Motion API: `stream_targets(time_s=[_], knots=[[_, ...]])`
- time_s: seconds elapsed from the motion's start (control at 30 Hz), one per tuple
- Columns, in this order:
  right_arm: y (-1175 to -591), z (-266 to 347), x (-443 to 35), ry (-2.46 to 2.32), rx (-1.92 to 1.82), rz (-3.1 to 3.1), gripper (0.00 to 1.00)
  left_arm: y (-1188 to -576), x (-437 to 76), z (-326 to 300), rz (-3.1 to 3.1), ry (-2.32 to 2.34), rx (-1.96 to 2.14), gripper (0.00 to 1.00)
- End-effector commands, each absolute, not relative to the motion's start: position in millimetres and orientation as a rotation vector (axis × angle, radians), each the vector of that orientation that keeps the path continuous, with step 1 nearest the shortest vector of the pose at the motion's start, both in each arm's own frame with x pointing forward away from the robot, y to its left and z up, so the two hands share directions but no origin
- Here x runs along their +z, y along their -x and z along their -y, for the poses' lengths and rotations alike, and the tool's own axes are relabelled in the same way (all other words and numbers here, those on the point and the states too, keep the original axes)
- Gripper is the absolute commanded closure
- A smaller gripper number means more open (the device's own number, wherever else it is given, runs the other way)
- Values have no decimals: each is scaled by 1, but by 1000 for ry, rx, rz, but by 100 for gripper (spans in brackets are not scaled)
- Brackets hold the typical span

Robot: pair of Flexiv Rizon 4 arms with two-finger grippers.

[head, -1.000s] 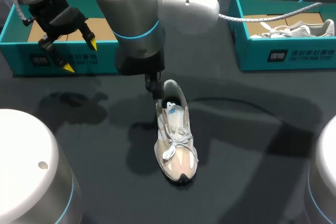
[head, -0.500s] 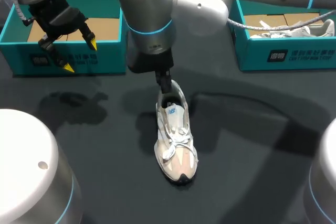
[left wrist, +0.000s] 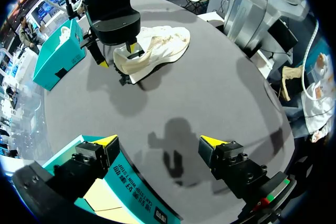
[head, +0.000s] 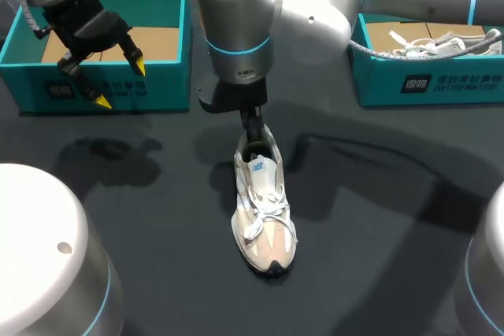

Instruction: Take the shoe out of the shoebox, open the shoe tongue, remove and reinsert the insole, then place the shoe into the shoebox

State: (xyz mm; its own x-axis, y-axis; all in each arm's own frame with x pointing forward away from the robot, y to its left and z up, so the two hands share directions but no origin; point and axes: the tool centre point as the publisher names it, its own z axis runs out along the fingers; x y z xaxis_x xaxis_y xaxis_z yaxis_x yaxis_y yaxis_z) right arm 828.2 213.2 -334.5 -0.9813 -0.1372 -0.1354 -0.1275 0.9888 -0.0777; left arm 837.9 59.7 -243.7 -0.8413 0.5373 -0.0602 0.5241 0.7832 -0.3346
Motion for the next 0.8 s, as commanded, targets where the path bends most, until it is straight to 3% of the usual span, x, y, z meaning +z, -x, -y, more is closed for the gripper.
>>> stream_targets(time_s=[0.03,0.37,0.8], knots=[[-831,-215,-345,222,-96,-2994,24,-838,-244,-60,2930,873,529,0],[-835,-218,-365,310,-84,-3020,27,-838,-244,-60,2930,873,529,0],[-834,-216,-381,341,-49,-3047,45,-838,-244,-60,2930,873,529,0]])
